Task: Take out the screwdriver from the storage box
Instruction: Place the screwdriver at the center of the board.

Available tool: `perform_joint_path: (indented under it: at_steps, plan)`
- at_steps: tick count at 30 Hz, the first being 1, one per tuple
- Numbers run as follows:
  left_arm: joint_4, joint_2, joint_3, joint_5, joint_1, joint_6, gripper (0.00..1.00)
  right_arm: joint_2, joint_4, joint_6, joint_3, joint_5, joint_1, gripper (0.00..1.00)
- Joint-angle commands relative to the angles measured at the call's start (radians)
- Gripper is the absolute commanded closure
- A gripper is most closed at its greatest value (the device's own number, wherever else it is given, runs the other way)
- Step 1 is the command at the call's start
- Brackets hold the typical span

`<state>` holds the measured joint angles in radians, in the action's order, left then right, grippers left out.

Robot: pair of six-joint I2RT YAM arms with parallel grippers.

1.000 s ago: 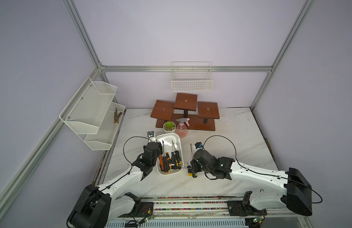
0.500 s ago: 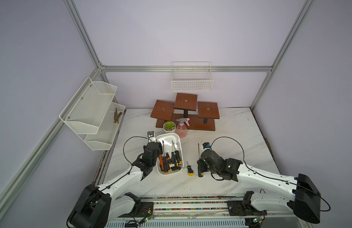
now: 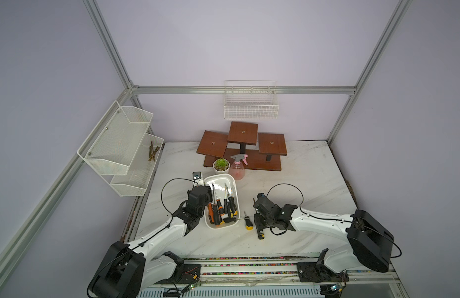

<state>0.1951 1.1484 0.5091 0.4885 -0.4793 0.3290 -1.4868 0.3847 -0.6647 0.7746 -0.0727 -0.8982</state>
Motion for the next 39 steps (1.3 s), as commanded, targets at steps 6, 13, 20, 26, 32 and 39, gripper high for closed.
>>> perform_joint_path:
  at_steps: [6,13,20,26,32,39]
  plan:
    - [0.05,0.004,0.037,0.021,-0.004,-0.006,1.0,-0.021,-0.068,0.009,0.017,0.047,0.017,1.0]
    - [0.051,0.007,0.038,0.021,-0.004,-0.007,1.0,-0.043,-0.087,-0.004,0.011,0.059,0.031,1.0]
    - [0.051,0.006,0.039,0.02,-0.004,-0.006,1.0,-0.047,-0.109,-0.027,-0.015,0.06,0.048,1.0]
    - [0.051,0.007,0.038,0.022,-0.004,-0.006,1.0,-0.047,-0.124,-0.033,-0.031,0.069,0.057,0.93]
    - [0.05,0.005,0.037,0.022,-0.004,-0.006,1.0,-0.047,-0.138,-0.038,-0.04,0.081,0.061,0.8]
    - [0.051,0.007,0.039,0.022,-0.004,-0.007,1.0,-0.046,-0.137,-0.043,-0.037,0.088,0.067,0.7]
